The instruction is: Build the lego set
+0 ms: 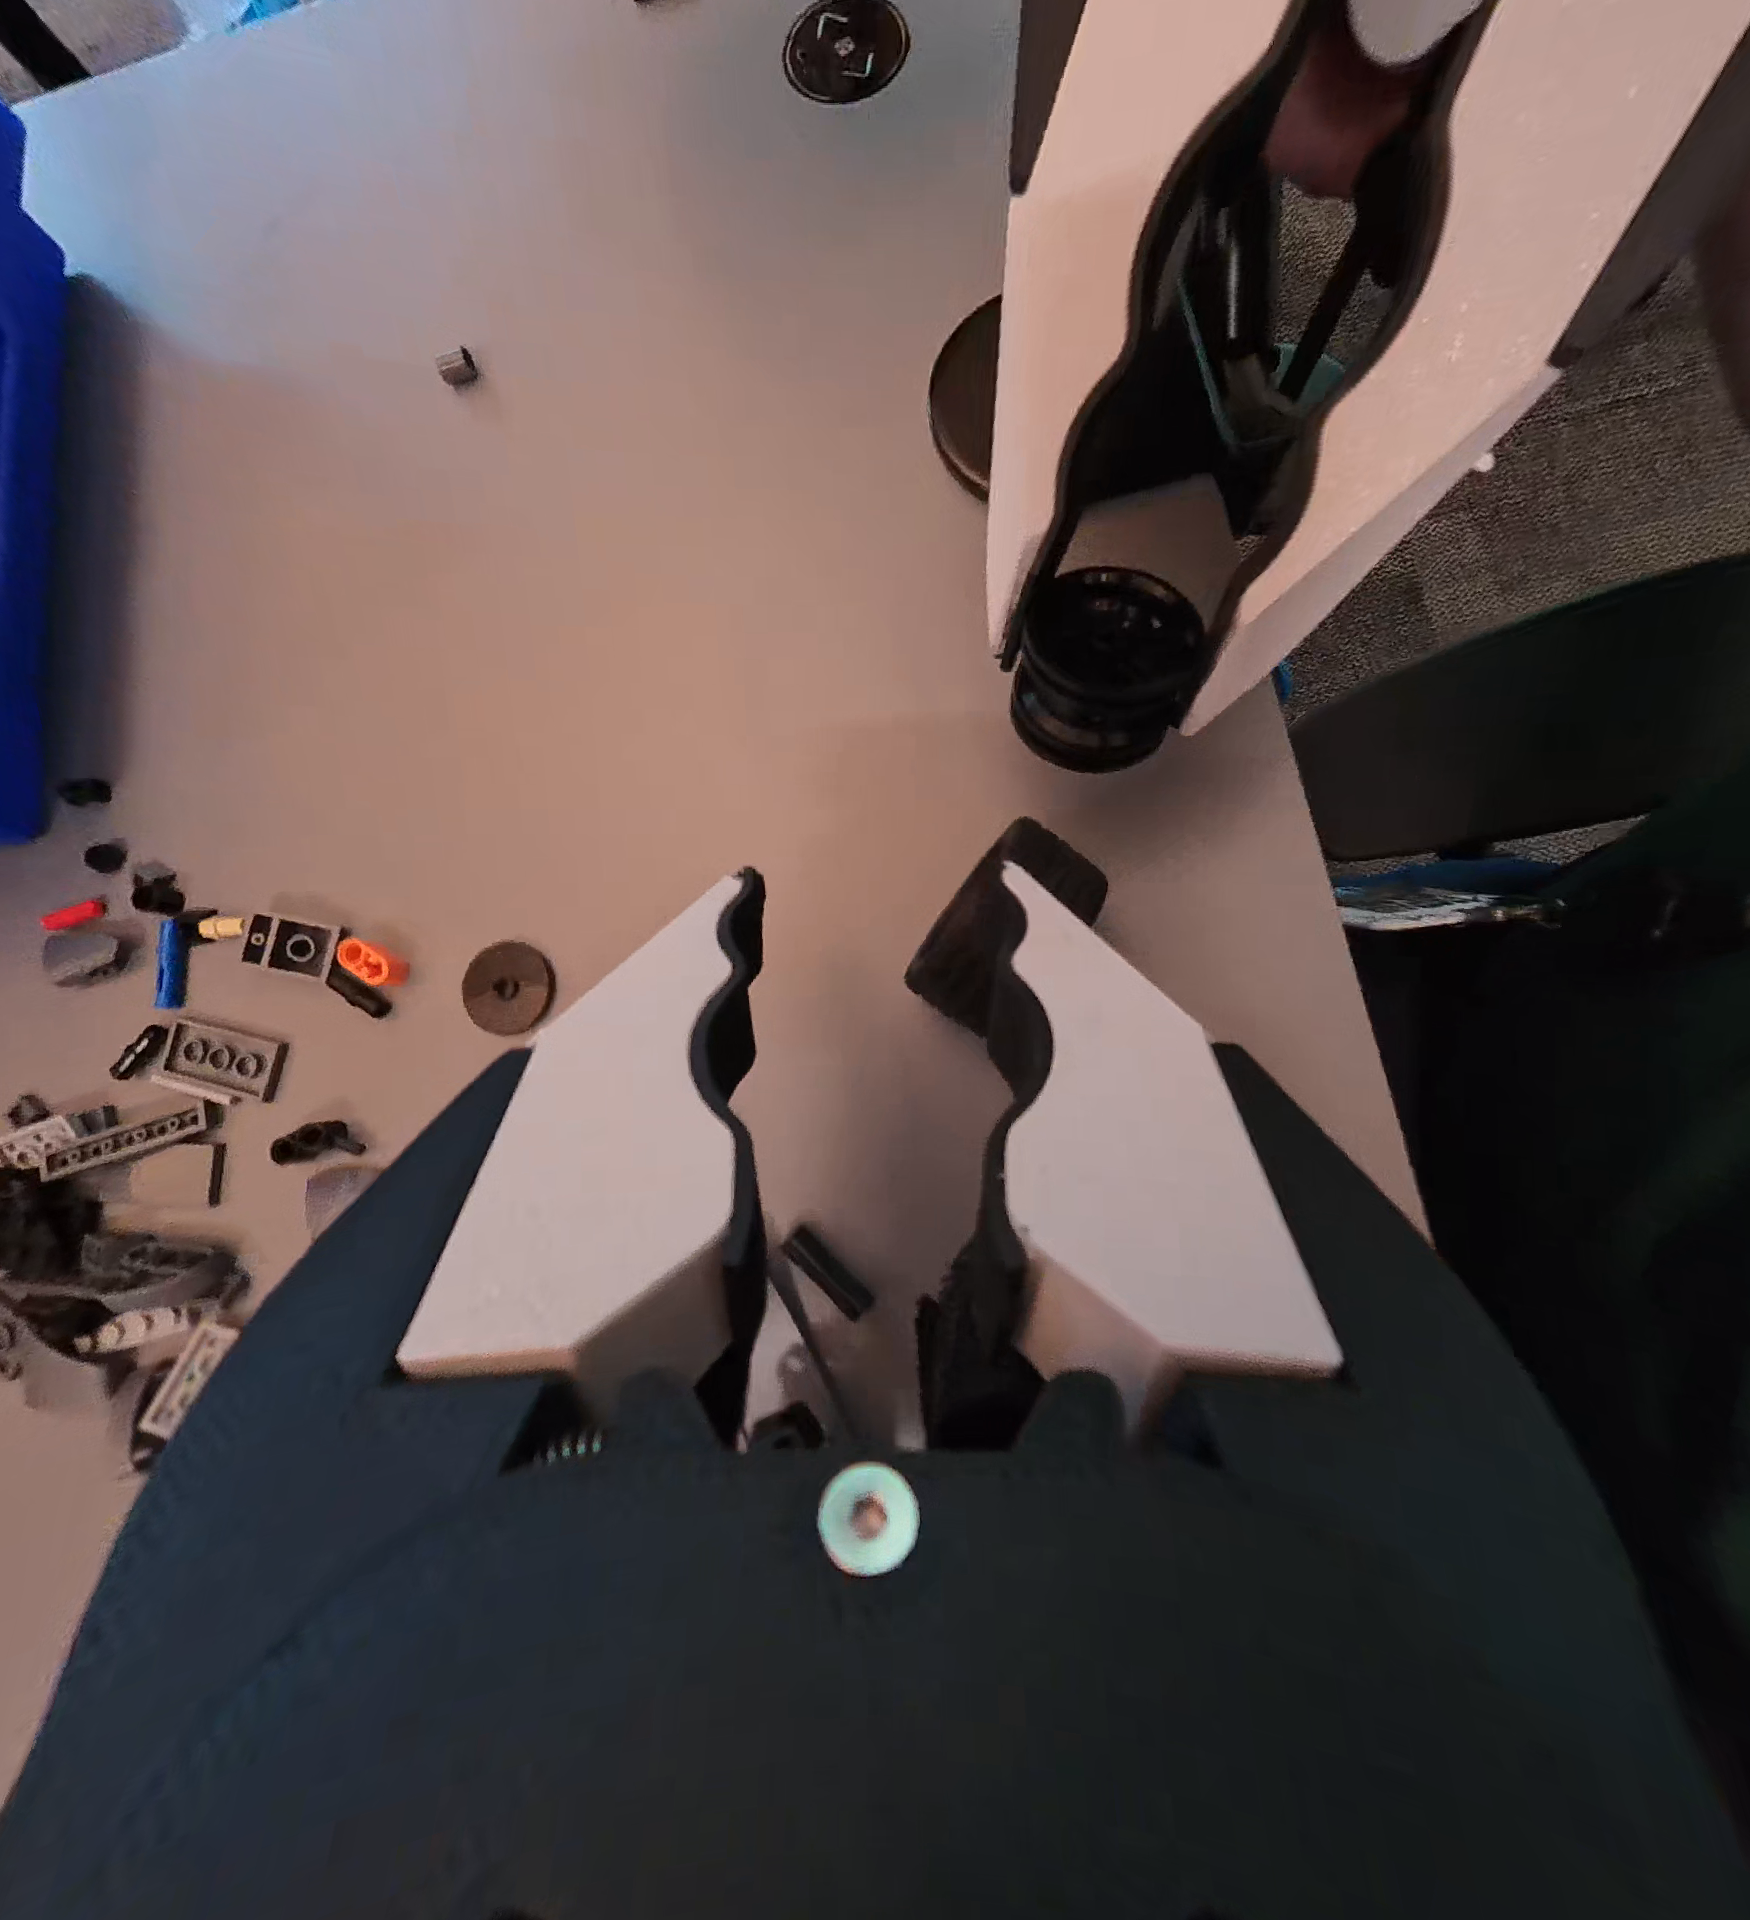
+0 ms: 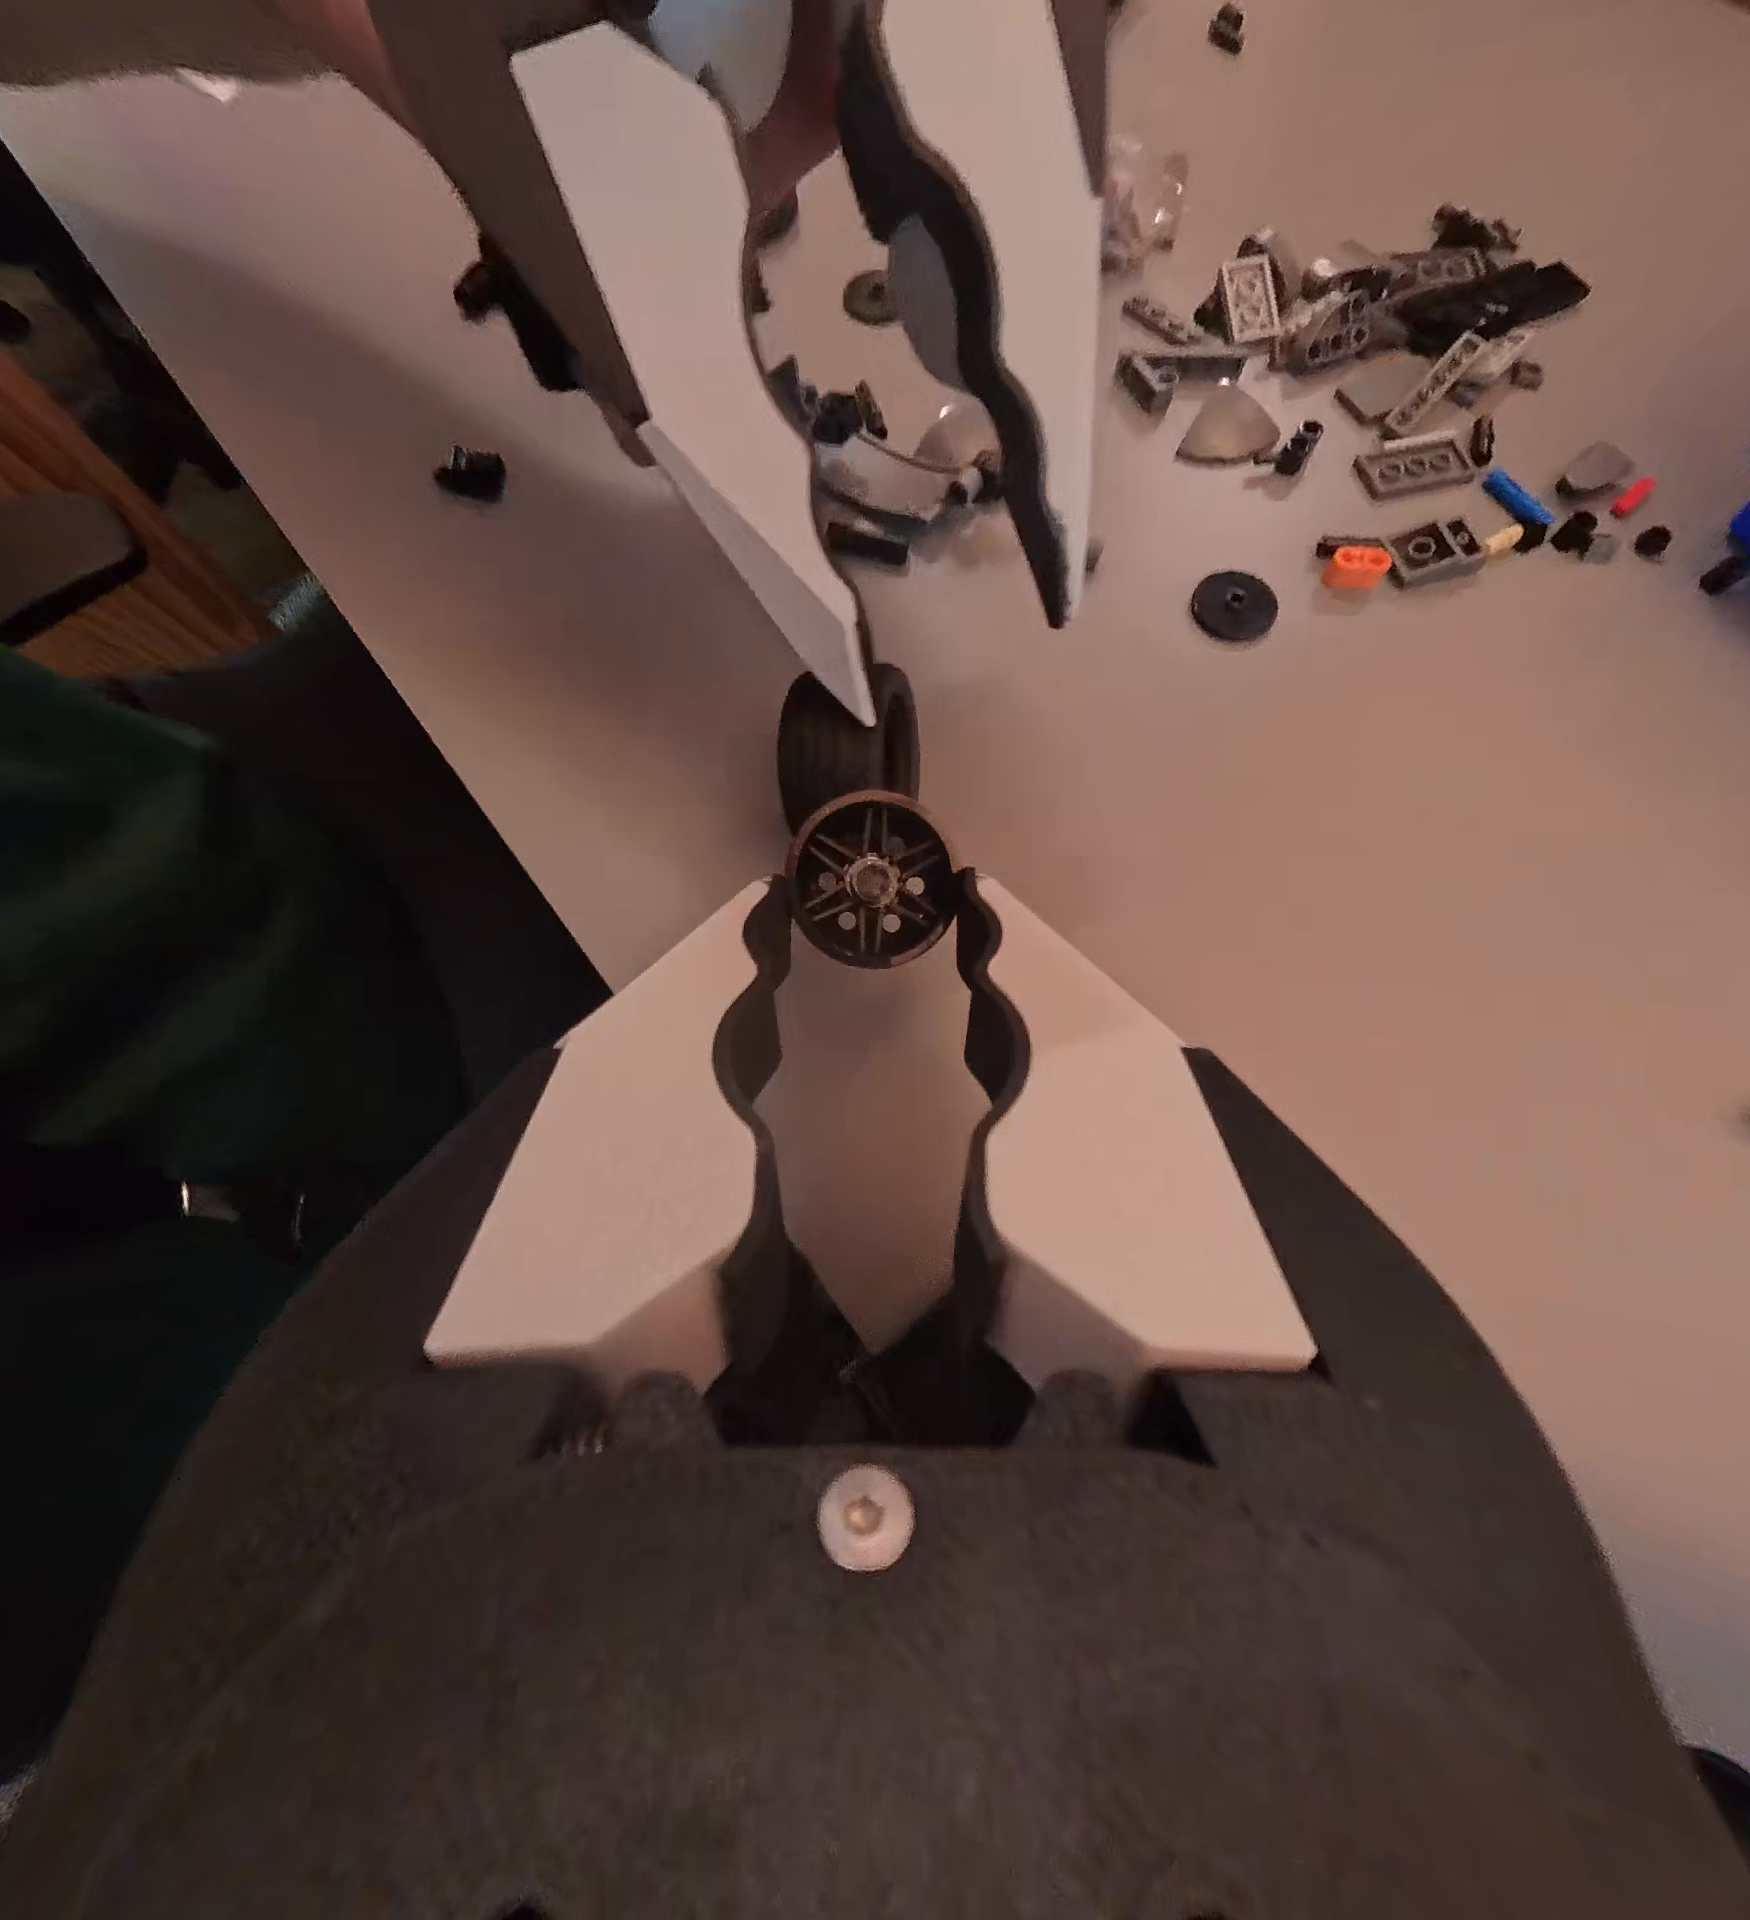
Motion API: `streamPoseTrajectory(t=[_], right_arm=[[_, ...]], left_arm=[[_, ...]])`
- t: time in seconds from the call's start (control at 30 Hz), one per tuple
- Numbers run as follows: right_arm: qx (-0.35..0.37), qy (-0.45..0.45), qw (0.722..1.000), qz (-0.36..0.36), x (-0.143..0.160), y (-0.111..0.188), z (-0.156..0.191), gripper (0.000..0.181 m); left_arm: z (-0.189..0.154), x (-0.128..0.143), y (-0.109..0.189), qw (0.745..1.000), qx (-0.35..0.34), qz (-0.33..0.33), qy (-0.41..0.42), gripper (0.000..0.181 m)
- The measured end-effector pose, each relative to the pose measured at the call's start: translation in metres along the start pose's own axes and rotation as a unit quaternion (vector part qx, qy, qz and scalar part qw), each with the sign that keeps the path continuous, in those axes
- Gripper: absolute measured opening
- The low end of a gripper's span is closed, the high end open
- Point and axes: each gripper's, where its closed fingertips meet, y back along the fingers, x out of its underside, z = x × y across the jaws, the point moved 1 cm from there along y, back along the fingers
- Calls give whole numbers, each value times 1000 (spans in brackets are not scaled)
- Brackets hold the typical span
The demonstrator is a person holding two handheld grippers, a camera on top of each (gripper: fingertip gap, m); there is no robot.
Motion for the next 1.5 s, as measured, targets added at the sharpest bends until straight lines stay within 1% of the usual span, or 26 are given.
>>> streamPoseTrajectory(t=[0.1,0.17,0.27,0.3,0.33,0.4,0.47,0.53,0.6,0.67,0.73,0.83,0.93,1.07,1.17,1.2,1.27,1.3,1.33,1.37,1.43,1.5], right_arm=[[-8,1,1000,-8,-5,-4,-2,30],[-24,13,1000,-5,-9,-12,1,30],[-52,38,998,17,-10,-28,12,30],[-55,45,997,19,-12,-32,13,30],[-55,50,997,17,-16,-34,13,30],[-63,59,996,20,-21,-37,16,30],[-63,72,995,34,-22,-43,19,30],[-66,73,994,47,-19,-49,20,30],[-71,72,994,45,-17,-51,23,30],[-86,68,993,45,-16,-50,28,30],[-84,68,993,53,-15,-52,28,29],[-84,66,992,67,-14,-54,29,30],[-87,64,992,70,-13,-51,28,29],[-84,67,992,61,-16,-41,28,27],[-74,71,994,44,-22,-35,26,20],[-72,70,994,43,-23,-35,25,16],[-73,65,994,48,-21,-36,25,16],[-71,68,994,50,-20,-35,24,13],[-60,74,993,64,-15,-36,21,0],[-55,78,993,73,-11,-38,19,0],[-55,82,993,72,-12,-39,19,0],[-46,91,992,80,-12,-40,19,0]], left_arm=[[-11,8,9,1000,3,-4,11,48],[-19,17,14,1000,-8,-3,15,49],[-33,40,11,999,-20,19,27,53],[-37,41,11,999,-25,5,29,49],[-39,42,12,999,-29,-1,34,48],[-35,49,14,998,-47,13,36,53],[-34,46,18,998,-53,-2,38,53],[-35,37,23,997,-59,-31,27,51],[-40,27,26,995,-75,-57,-17,47],[-47,24,23,993,-83,-62,-62,38],[-50,24,18,991,-90,-56,-88,32],[-54,27,11,991,-80,-47,-93,26],[-52,28,8,991,-83,-41,-92,25],[-51,31,8,993,-74,-28,-88,25],[-51,30,7,992,-73,-22,-97,25],[-51,30,7,992,-73,-17,-100,25],[-51,30,7,991,-75,-10,-107,25],[-51,30,7,991,-75,-9,-107,25],[-51,29,7,991,-77,-8,-108,25],[-51,28,7,990,-80,-11,-113,23],[-49,29,7,988,-93,5,-126,19],[-48,30,7,989,-88,15,-114,20]])
